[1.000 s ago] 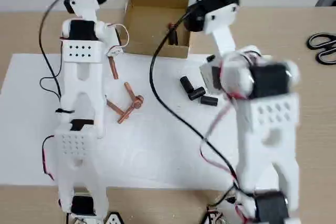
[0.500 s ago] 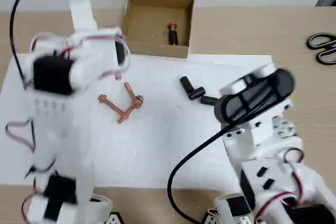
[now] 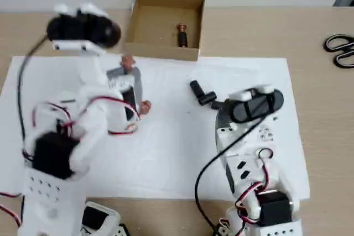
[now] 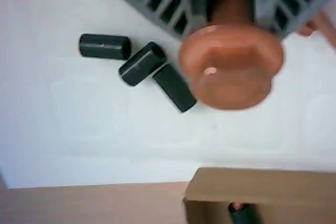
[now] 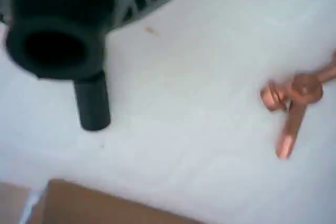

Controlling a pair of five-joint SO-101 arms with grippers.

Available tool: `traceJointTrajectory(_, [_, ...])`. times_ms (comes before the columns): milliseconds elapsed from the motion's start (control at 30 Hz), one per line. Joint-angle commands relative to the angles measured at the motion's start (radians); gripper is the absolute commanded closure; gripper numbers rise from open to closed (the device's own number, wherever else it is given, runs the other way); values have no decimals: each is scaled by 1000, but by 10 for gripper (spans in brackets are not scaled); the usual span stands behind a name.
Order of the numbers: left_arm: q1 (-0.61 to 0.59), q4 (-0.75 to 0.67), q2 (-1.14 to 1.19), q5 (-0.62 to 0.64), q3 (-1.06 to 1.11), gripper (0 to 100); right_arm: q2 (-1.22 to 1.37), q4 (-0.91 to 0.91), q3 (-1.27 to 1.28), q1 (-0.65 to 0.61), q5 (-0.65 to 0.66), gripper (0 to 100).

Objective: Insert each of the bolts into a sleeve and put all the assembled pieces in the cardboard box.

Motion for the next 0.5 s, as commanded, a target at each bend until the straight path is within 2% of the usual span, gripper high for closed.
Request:
traceJointTrajectory(0, [41, -281, -121, -8, 257, 995, -142, -59, 124, -50, -43, 995])
traceJointTrajectory(100, [87, -471, -198, -8, 427, 995, -259, -81, 199, -108, -41, 995])
traceJointTrajectory(200, [130, -598, -249, -8, 547, 995, -262, -104, 229, -165, -38, 995])
traceJointTrajectory(333, [169, -658, -285, -8, 641, 995, -251, -101, 232, -229, -38, 995])
traceJointTrajectory(467, [196, -674, -310, -6, 665, 995, -251, -101, 232, -237, -37, 995])
